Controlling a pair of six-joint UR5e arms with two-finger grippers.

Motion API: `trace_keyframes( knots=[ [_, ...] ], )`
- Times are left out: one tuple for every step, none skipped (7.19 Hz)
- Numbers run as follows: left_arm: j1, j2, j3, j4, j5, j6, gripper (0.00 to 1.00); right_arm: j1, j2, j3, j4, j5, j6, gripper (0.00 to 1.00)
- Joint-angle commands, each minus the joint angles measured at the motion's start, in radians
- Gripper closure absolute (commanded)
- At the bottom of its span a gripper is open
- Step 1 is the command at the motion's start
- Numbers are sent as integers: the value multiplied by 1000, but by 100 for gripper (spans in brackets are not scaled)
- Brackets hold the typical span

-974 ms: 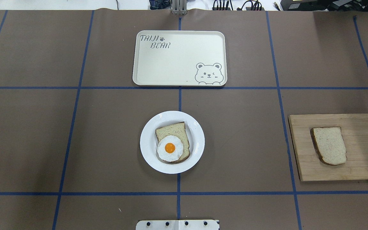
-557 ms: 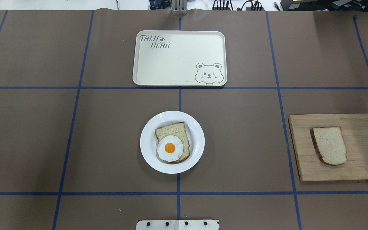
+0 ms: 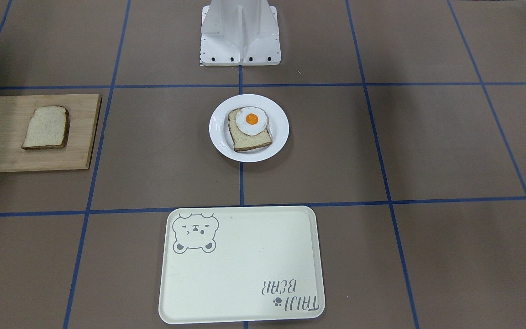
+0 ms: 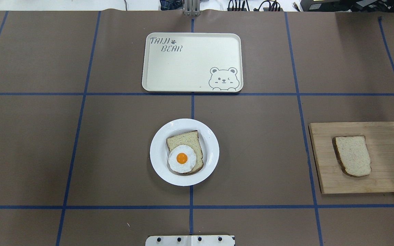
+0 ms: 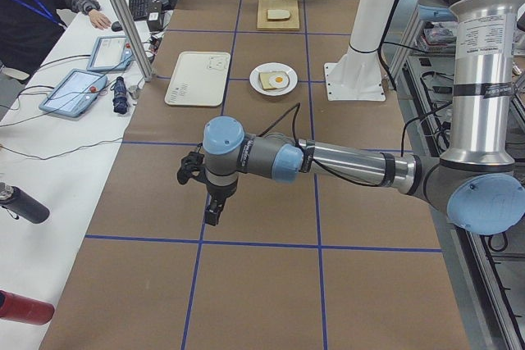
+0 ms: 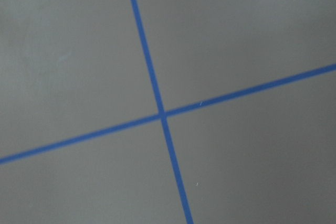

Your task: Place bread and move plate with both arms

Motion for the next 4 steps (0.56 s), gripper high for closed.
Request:
trace_keyframes(
  knots=[
    [-5, -33, 4, -16, -6, 5, 1, 2, -38, -32, 140, 7, -9, 0],
    [-5, -31, 4, -18, -6, 5, 1, -2, -58, -61, 286, 12, 7, 0],
    [-5, -33, 4, -39, -6, 2, 1, -12, -58, -105, 323, 29, 85, 0],
    [-5, -30, 5, -63, -6, 0, 1, -52, -58, -106, 338, 78, 191, 0]
  ],
)
